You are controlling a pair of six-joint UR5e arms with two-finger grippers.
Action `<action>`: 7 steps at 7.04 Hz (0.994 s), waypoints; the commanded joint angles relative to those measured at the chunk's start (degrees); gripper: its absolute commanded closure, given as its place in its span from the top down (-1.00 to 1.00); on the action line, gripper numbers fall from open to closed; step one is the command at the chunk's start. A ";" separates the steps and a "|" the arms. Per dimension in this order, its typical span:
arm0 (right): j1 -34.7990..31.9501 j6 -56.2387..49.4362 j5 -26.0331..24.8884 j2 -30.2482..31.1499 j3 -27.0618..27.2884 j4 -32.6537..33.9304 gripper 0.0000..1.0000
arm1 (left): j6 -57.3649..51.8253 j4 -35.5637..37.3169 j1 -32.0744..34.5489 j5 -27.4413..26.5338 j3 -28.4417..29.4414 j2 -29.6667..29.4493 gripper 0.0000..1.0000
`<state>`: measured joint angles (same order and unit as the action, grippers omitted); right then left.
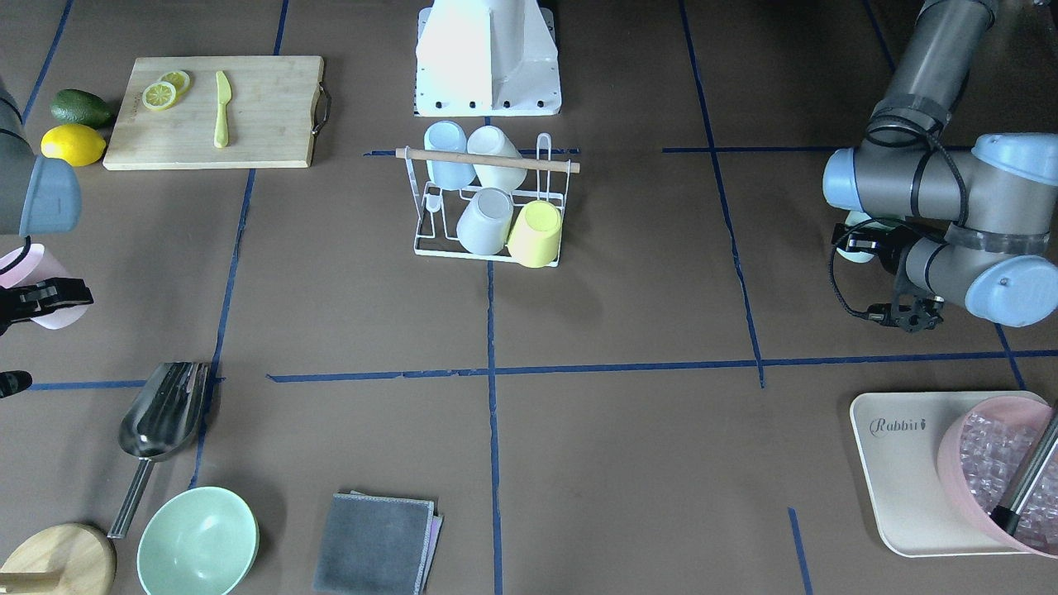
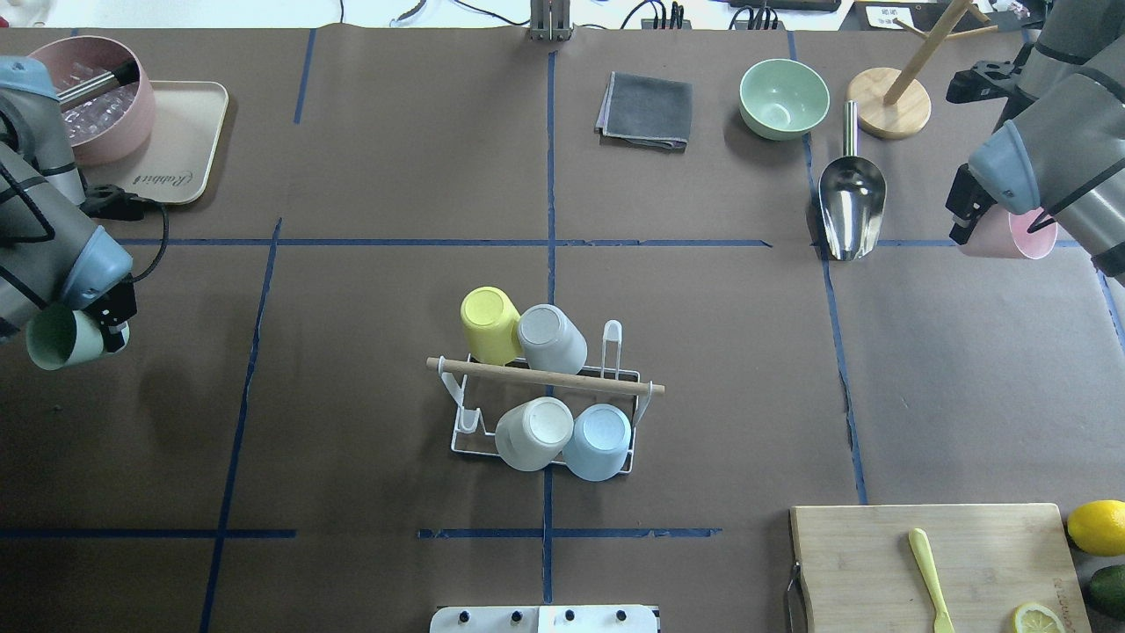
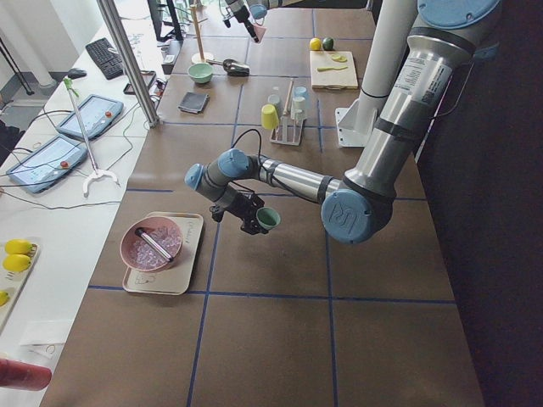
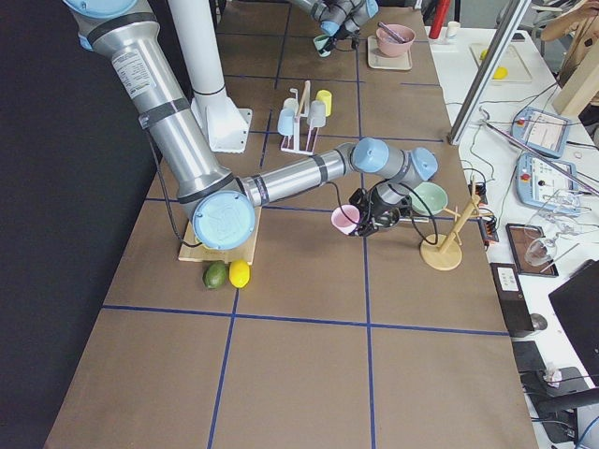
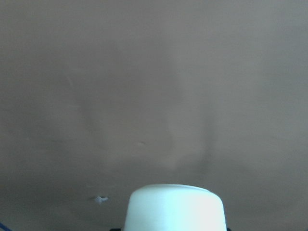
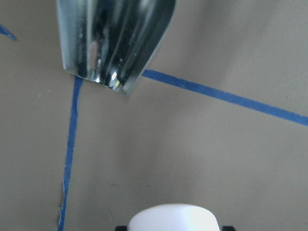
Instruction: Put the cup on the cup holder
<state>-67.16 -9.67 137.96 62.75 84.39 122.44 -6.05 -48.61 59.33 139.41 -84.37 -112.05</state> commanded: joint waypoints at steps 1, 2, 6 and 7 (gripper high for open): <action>0.27 0.09 1.95 0.96 4.19 -11.61 -0.95 | -0.01 -2.79 2.96 -0.10 -10.26 2.09 -0.87; 0.97 0.44 2.75 1.14 3.86 -21.01 -0.96 | -0.01 -8.81 6.11 -0.10 -11.60 2.19 -0.85; 4.23 -1.14 2.05 0.70 1.23 -42.47 -0.94 | 0.60 -35.72 6.06 -2.80 -12.48 2.45 -0.83; 4.41 -1.14 2.14 0.09 0.44 -45.94 -0.95 | 0.60 -41.77 6.23 -3.61 -12.75 3.58 -0.83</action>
<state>-63.00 -10.67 140.09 63.16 85.91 82.56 -5.45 -83.12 65.46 137.13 -96.81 -109.37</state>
